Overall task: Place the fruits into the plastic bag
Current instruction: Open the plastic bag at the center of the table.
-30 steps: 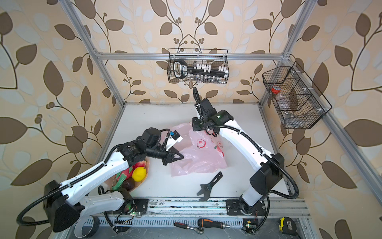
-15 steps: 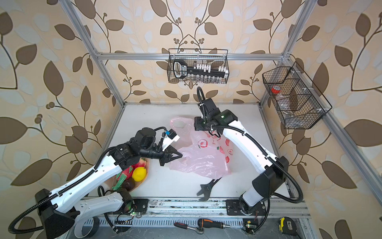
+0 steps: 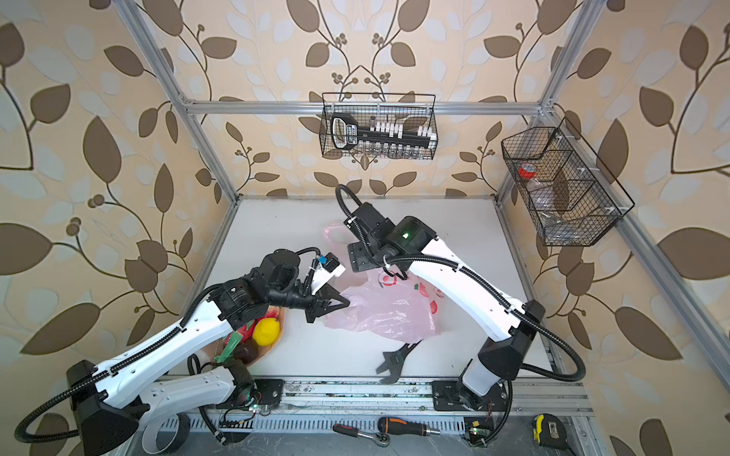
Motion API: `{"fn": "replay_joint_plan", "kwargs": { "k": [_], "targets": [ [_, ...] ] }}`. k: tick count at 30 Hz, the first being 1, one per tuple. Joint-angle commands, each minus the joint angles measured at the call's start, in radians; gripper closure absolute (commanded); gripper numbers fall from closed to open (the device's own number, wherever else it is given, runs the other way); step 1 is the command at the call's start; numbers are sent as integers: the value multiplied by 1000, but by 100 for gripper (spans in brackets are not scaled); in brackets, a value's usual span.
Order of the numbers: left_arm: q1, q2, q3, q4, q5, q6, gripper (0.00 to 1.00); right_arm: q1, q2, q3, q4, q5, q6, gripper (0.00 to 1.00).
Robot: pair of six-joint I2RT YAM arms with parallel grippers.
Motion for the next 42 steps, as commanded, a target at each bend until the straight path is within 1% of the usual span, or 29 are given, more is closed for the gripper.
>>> {"fn": "replay_joint_plan", "kwargs": {
  "k": [1, 5, 9, 10, 13, 15, 19, 21, 22, 25, 26, 27, 31, 32, 33, 34, 36, 38, 40, 41, 42],
  "targets": [
    [-16, -32, -14, 38, 0, 10, 100, 28, 51, 5, -66, 118, 53, 20],
    [-28, -38, -25, 52, -5, -1, 100, 49, 111, 25, -71, 174, 56, 20],
    [-36, -40, -24, 54, -14, -3, 100, 72, 176, 65, -143, 296, 49, 20],
    [-37, -40, -25, 55, -14, -2, 100, 73, 185, 64, -151, 303, 48, 20],
    [-42, -37, -27, 60, -14, -3, 100, 75, 192, 38, -146, 326, 43, 20],
    [-45, -31, -28, 58, -11, -1, 100, 74, 194, 25, -156, 371, 48, 21],
    [-51, -24, -28, 59, -8, 0, 100, 75, 195, 15, -163, 415, 45, 23],
    [-58, -22, -28, 59, -12, 3, 100, 75, 201, 9, -164, 440, 42, 26],
    [-65, -20, -27, 64, -14, 4, 100, 66, 203, -18, -126, 427, 33, 35],
    [-76, -22, -26, 65, -23, 4, 100, 48, 196, -50, -77, 395, 32, 43],
    [-79, -25, -26, 65, -26, 5, 100, 44, 195, -56, -66, 392, 28, 49],
    [-80, -28, -28, 63, -31, 4, 100, 43, 196, -55, -64, 391, 28, 55],
    [-82, -42, -31, 56, -46, 5, 100, 46, 179, -26, -66, 397, 19, 87],
    [-82, -44, -34, 56, -48, 1, 100, 46, 172, -15, -67, 400, 17, 94],
    [-83, -48, -38, 56, -49, -3, 100, 48, 161, -5, -67, 401, 12, 99],
    [-83, -53, -41, 58, -49, -10, 98, 48, 149, 1, -65, 401, 6, 100],
    [-83, -67, -58, 69, -48, -37, 89, 47, 109, 2, -42, 396, -6, 100],
    [-83, -84, -90, 87, -46, -75, 71, 38, 58, -21, 15, 364, -29, 100],
    [-82, -107, -125, 106, -48, -124, 45, 20, -2, -69, 91, 318, -44, 100],
    [-83, -119, -139, 112, -53, -145, 38, 9, -28, -94, 122, 293, -48, 100],
    [-83, -133, -155, 117, -60, -167, 34, -1, -55, -125, 157, 264, -48, 100]
  ]
}}
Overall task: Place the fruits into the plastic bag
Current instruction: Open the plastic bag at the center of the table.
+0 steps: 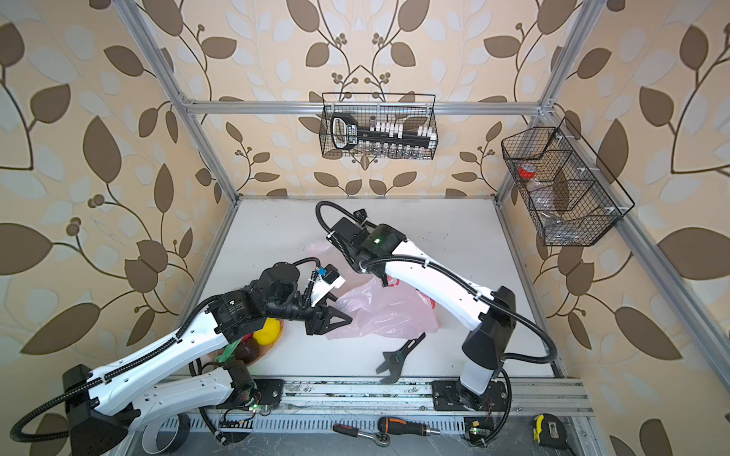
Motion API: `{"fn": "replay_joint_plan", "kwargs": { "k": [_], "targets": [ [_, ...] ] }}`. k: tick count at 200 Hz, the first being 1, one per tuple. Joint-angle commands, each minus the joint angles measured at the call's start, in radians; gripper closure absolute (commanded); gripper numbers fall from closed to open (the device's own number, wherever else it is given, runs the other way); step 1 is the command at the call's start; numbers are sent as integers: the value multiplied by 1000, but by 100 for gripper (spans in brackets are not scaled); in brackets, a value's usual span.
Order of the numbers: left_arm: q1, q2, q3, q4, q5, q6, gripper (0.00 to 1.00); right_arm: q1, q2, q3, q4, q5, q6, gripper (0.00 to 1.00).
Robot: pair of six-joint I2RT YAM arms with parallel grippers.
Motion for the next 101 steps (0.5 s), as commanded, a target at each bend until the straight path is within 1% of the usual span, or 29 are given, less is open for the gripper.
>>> {"fn": "replay_joint_plan", "kwargs": {
  "k": [1, 8, 23, 36, 45, 54, 65, 89, 101],
  "targets": [
    [-8, -51, -39, 53, -20, -97, 31, -38, -109, -83, 134, -90, -27, 100],
    [-8, -66, -44, 48, -39, -124, 27, -44, -133, -116, 171, -116, -32, 100],
    [-7, -93, -38, 7, -113, -192, 13, -55, -174, -175, 222, -155, -35, 100],
    [-6, -102, 4, -69, -183, -245, 8, -64, -203, -224, 265, -184, -40, 100],
    [-6, -105, 53, -153, -258, -291, 5, -72, -215, -257, 285, -205, -43, 100],
    [-7, -106, 102, -233, -336, -338, 3, -86, -224, -290, 303, -234, -42, 100],
    [-6, -104, 148, -298, -395, -387, 3, -107, -228, -317, 320, -265, -38, 100],
    [-6, -103, 217, -403, -527, -498, 1, -130, -249, -361, 354, -278, -24, 100],
    [-4, -77, 266, -508, -616, -546, 1, -140, -256, -378, 371, -292, -14, 100]
  ]
}}
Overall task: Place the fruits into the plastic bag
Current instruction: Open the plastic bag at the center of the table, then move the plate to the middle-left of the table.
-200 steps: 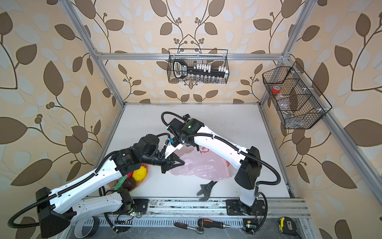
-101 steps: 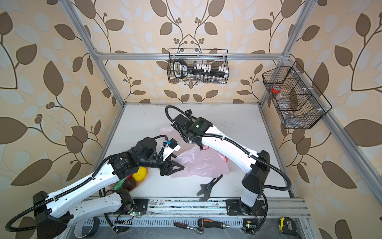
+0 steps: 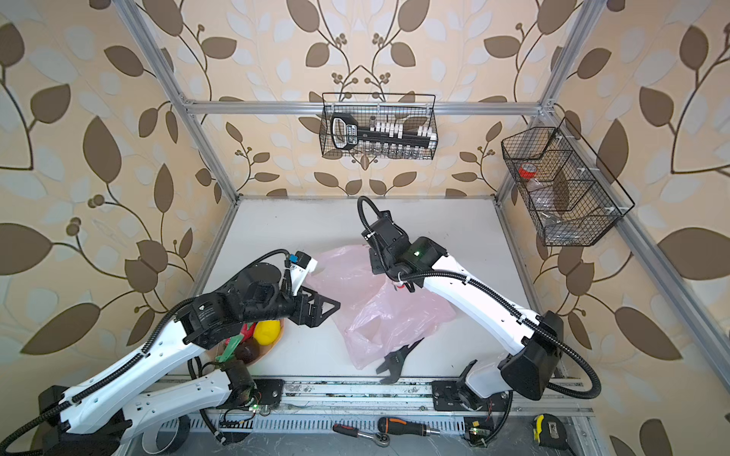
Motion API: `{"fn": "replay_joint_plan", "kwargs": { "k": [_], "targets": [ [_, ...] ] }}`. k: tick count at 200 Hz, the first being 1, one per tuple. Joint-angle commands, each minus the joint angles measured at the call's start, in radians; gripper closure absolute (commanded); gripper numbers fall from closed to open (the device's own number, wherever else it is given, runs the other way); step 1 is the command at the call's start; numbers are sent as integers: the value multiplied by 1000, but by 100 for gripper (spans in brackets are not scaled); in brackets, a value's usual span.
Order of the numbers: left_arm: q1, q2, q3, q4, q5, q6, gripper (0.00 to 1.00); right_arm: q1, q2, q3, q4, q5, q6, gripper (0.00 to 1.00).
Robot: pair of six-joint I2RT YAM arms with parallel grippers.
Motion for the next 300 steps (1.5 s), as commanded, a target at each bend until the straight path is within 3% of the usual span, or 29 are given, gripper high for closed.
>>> {"fn": "replay_joint_plan", "kwargs": {
  "k": [1, 36, 66, 90, 119, 178, 300],
  "targets": [
    [-4, 14, 96, -225, -231, -157, 1, -18, -32, -31, 69, -55, 14, 100],
    [34, 139, 232, -530, -394, -289, 1, -49, -38, -39, 84, -57, 19, 100],
    [228, 188, 210, -565, -300, -282, 1, -65, -31, -42, 105, -82, 14, 100],
    [326, 292, 243, -576, -280, -175, 2, -71, -25, -46, 113, -96, 4, 100],
    [329, 484, 316, -593, -246, -71, 7, -80, -27, -45, 115, -107, -9, 100],
    [329, 744, 345, -590, -271, -4, 32, -119, -59, -64, 111, -132, -29, 100],
    [328, 799, 211, -546, -320, -55, 50, -186, -84, -108, 117, -177, -59, 100]
  ]
}}
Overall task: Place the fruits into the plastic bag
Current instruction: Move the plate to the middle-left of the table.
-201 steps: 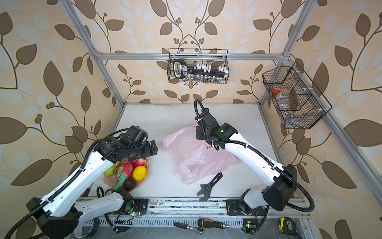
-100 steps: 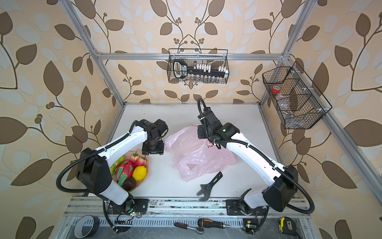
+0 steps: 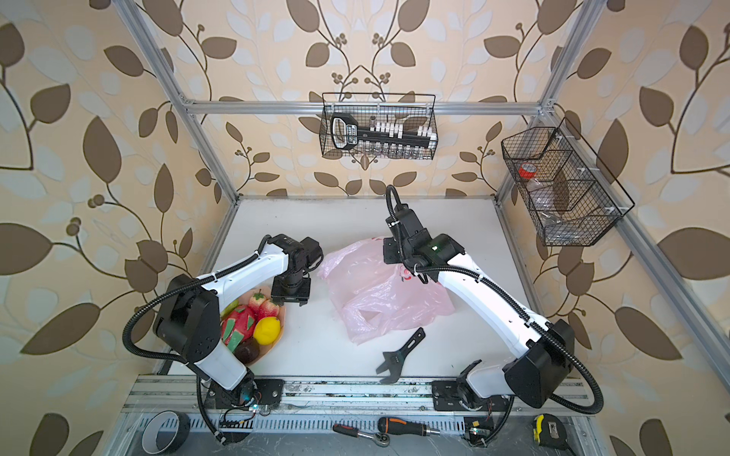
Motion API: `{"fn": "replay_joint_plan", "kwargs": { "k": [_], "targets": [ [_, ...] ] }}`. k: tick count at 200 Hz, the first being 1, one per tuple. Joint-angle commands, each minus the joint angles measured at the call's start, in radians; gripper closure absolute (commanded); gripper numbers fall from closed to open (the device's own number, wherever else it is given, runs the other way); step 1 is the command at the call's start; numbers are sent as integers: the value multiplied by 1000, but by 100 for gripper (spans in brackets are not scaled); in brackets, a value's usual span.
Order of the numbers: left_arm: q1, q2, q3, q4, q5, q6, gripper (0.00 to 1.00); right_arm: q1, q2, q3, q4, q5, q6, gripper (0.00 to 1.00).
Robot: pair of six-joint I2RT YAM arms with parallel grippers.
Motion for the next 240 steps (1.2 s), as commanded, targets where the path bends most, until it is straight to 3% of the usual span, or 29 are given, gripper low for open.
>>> {"fn": "replay_joint_plan", "kwargs": {
  "k": [1, 99, 169, 240],
  "targets": [
    [5, 4, -13, -9, -38, -22, 50, -22, -30, -38, 1, -19, -19, 100],
    [5, 41, -48, 4, -89, -19, 64, -61, -57, -82, 13, -38, -33, 100],
    [5, 62, -44, 8, -119, 7, 86, -78, -68, -101, 21, -47, -43, 100],
    [1, 56, -27, 29, -74, 51, 100, -81, -66, -103, 24, -52, -45, 100]
  ]
}}
